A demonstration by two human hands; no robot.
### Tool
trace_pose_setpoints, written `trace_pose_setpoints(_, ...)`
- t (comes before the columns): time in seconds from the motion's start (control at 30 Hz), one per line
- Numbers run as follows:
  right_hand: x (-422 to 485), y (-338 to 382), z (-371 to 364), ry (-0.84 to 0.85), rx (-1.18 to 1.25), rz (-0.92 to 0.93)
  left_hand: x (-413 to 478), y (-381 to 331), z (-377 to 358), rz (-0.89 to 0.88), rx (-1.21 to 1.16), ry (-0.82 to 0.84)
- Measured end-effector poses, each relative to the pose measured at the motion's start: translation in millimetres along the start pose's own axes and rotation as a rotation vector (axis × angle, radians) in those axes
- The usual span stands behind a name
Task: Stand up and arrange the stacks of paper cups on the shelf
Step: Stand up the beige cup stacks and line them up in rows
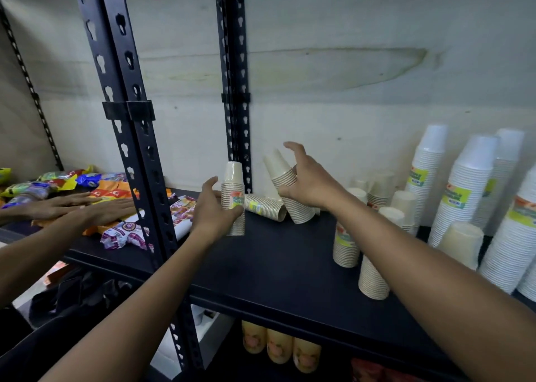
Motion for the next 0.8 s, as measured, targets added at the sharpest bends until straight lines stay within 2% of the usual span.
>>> trace_pose_setpoints(0.33, -85, 26, 69, -0.137, -0.009, -0.040, -46, -37, -49, -0.230, -0.073, 0.244)
trace_pose_setpoints(0.6, -191, 22, 51, -0.325, 0.029, -0.070, -89, -29, -91, -0.265, -0.104, 0.417)
trace_pose_setpoints(0.8, -232, 14, 41, -0.362, 0.027, -0.096, -106, -20, -102, -0.289, -0.076, 0.466)
Point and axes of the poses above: each hand's wrist, its own x-axis towards the middle knuckle, its own z-axis out of the back of the hand, y = z × x, the point moved 1 cm from there along x, towards the middle knuckle, and after that the axes turned 14 degrees about z, right-handed, at the moved point
